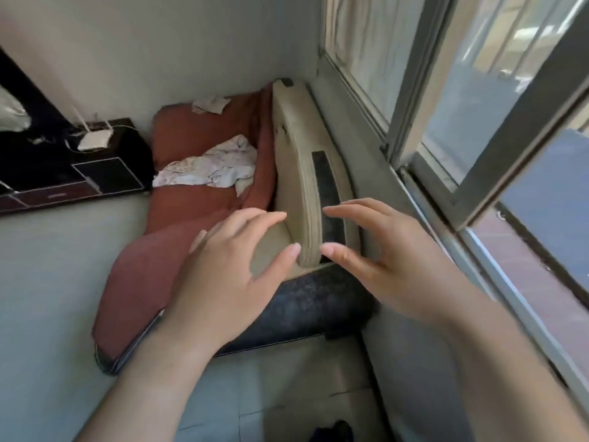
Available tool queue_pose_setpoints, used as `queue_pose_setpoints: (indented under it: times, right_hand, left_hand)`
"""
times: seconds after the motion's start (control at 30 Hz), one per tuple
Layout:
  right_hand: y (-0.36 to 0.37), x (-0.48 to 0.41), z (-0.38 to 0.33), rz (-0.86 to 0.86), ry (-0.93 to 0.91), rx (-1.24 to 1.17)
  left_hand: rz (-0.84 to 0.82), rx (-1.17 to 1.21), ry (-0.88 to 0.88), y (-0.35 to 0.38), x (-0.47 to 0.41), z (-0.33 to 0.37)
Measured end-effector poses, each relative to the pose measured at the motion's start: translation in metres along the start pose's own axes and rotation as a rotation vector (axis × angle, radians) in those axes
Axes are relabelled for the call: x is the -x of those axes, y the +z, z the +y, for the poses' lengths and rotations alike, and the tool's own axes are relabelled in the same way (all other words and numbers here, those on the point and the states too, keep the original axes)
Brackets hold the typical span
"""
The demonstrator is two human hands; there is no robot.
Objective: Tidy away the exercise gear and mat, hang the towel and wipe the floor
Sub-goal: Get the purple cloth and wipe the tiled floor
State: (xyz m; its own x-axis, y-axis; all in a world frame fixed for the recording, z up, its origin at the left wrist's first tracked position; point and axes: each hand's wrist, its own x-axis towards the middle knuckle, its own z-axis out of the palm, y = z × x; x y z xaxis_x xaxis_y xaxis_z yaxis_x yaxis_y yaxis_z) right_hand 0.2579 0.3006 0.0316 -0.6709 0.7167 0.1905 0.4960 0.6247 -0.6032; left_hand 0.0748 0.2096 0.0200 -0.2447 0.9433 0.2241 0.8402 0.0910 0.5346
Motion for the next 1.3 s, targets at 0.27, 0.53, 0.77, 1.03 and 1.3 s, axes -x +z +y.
queue_pose_setpoints:
  times: [0.27,0.53,0.77,1.03,1.3]
  right_hand:
    - [0.117,-0.038,-0.134,-0.141,-0.178,0.012]
    - [0.268,-0.079,-0.318,-0.317,-0.458,-0.091]
    - [0.358,-0.102,-0.425,-0.442,-0.648,-0.186]
    - [0.413,-0.156,-0.446,-0.497,-0.67,-0.118]
    - [0.474,-0.253,-0.44,-0.417,-0.509,-0.184]
  left_hand:
    - [0.151,-0.005,-0.152,-0.1,0.086,-0.129]
    - [0.227,-0.166,-0.362,-0.235,0.207,-0.261]
    - [0.361,-0.264,-0.588,-0.312,0.298,-0.333]
    - [0.174,-0.413,-0.667,-0.357,0.293,-0.401]
    - [0.155,-0.324,-0.654,-0.372,0.218,-0.514]
